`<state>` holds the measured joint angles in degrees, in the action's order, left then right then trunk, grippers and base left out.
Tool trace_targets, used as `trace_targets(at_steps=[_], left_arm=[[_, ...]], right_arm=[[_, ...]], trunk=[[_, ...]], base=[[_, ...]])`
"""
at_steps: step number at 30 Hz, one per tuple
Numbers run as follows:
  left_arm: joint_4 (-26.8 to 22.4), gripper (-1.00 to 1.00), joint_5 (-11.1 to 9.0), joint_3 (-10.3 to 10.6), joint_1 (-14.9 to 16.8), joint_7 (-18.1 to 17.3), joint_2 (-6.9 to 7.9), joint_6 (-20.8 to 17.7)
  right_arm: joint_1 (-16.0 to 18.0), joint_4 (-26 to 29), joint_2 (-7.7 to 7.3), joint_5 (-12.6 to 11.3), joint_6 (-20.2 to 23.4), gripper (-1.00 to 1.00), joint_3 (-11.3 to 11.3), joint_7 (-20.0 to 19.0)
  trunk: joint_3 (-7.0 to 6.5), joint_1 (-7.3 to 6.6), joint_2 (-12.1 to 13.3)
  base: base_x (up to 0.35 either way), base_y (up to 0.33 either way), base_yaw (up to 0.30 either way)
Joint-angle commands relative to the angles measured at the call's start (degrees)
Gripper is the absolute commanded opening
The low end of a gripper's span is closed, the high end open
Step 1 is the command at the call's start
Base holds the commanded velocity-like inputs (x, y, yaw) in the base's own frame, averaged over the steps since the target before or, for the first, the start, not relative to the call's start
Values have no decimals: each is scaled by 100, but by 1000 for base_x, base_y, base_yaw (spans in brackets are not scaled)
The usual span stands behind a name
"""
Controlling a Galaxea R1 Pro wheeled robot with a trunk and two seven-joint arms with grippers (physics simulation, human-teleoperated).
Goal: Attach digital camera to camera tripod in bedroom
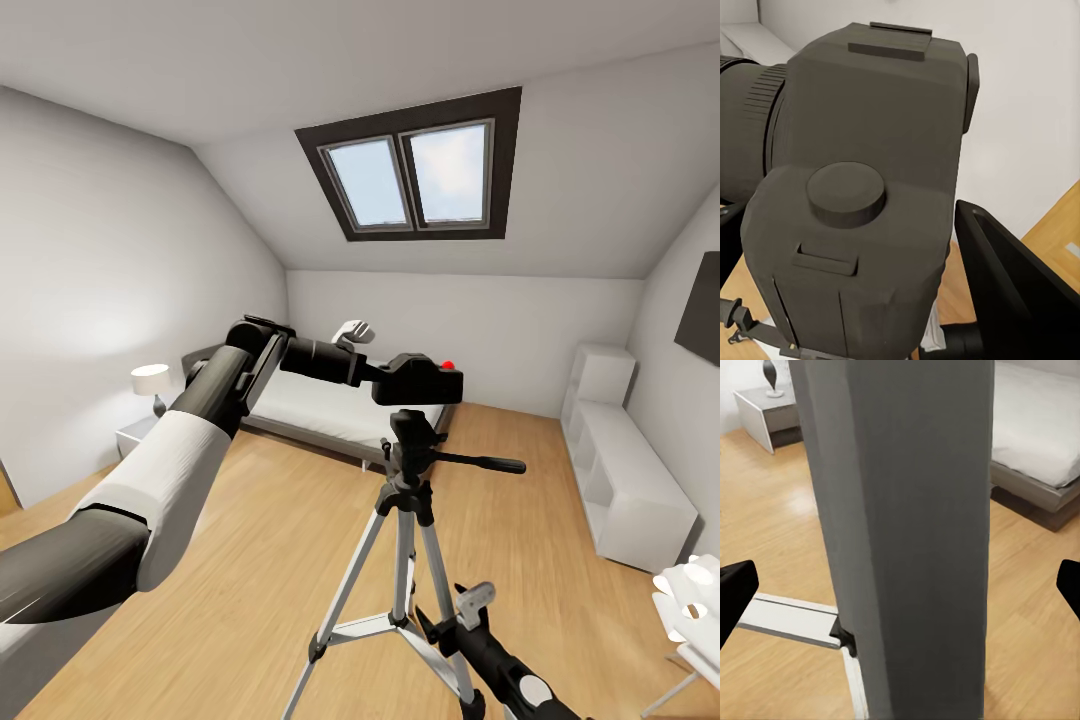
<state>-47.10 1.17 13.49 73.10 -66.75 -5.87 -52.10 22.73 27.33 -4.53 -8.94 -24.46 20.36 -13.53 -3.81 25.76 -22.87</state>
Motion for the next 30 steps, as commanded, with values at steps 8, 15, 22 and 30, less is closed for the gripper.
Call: trace_targets(at_steps=[8, 15, 22, 30], left_arm=[[-8, -100, 6, -4, 3, -31, -1, -46], [-9, -100, 6, -4, 3, -31, -1, -46], [-9, -100, 6, -4, 3, -31, 3, -46], [-9, -100, 6, -4, 3, -31, 0, -46]], right_arm=[[4, -16, 4, -47, -25, -100, 30, -17], [4, -17, 4, -47, -32, -100, 30, -11], [4, -17, 4, -47, -38, -100, 30, -11], [4, -17, 4, -47, -53, -100, 30, -10]], trunk=[[3, 2, -5], [3, 2, -5], [3, 2, -5], [3, 2, -5]], base=[[0, 0, 0], [0, 0, 0], [0, 0, 0], [0, 0, 0]])
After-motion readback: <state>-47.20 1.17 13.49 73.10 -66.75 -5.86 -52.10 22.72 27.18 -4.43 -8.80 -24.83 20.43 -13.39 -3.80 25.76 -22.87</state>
